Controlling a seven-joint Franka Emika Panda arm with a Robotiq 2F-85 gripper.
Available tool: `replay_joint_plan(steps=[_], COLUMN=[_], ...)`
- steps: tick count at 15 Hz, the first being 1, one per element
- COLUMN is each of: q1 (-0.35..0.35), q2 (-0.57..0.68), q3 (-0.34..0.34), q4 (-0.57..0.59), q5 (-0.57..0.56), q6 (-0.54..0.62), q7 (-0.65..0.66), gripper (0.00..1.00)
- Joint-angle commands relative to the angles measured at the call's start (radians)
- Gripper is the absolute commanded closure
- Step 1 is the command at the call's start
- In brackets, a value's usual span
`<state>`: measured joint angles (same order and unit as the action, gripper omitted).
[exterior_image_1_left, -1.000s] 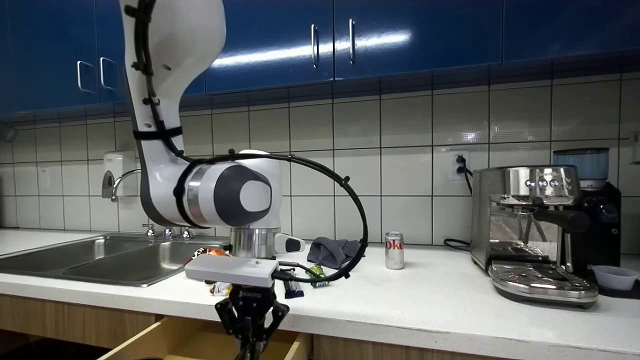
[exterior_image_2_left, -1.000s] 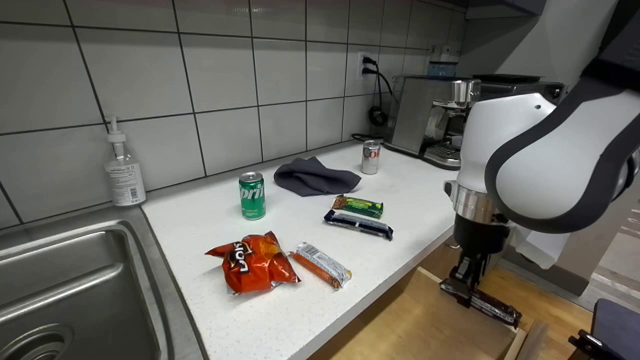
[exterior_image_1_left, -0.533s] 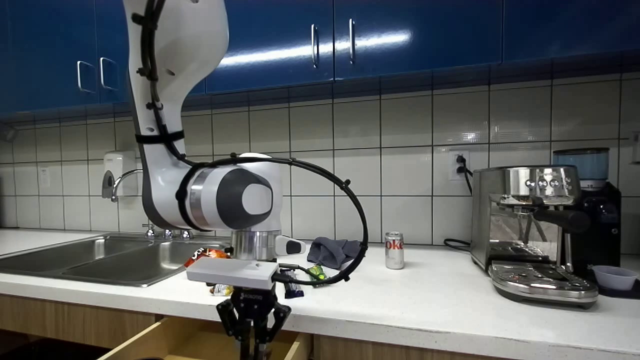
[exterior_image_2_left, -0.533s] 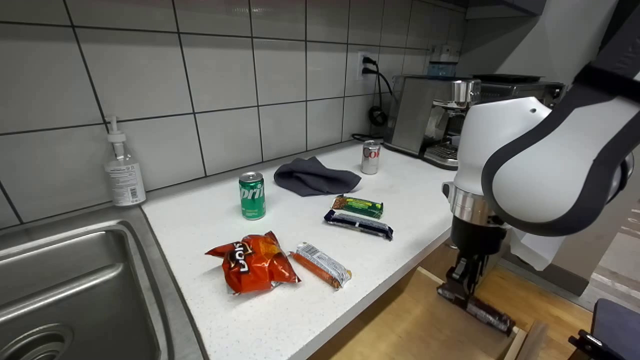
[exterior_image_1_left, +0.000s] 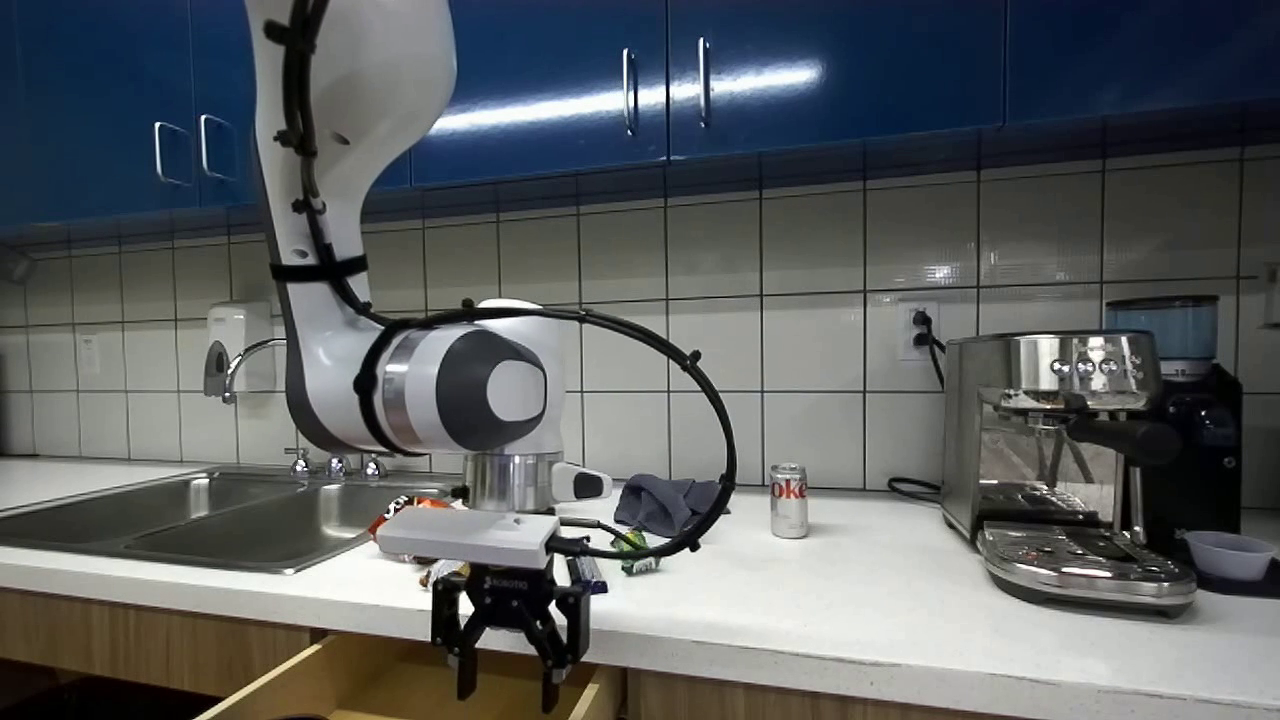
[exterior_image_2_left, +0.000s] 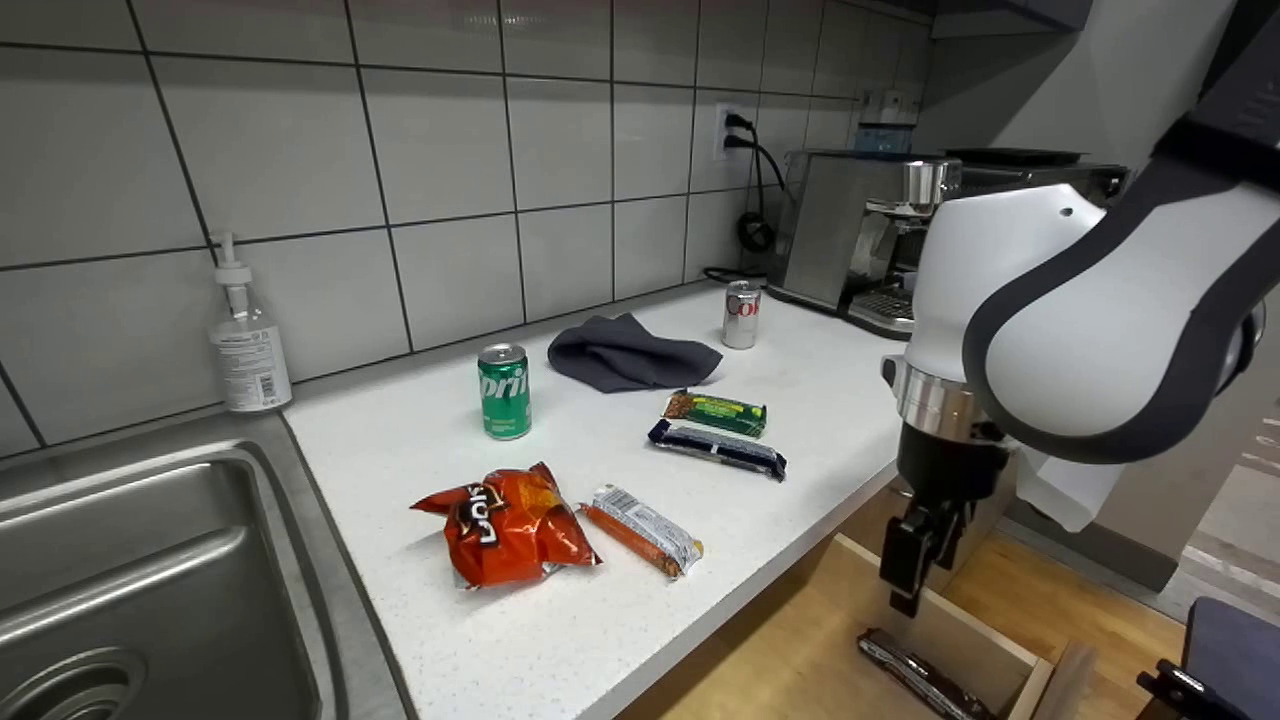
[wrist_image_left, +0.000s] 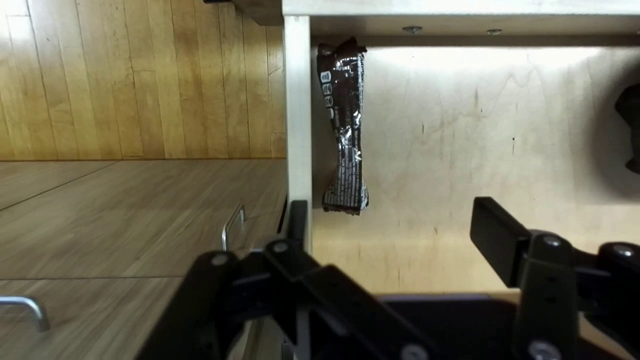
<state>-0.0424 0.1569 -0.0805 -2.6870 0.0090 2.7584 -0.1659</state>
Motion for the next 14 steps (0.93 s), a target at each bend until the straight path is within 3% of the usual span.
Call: replay_joint_plan(steps=[1,7,14], q1=[-0.013,-0.010,-0.002], q2=[-0.086,-0.165,-0.121], q3=[0.010,0.003,0.011], q4=[-0.012,0.015,0.132], q5=[-0.017,-0.100,-0.191], q6=[-0.045,-0.170,-0.213], q7=[0.003,-0.015,0.005], gripper=[0.00,0.00,0.00])
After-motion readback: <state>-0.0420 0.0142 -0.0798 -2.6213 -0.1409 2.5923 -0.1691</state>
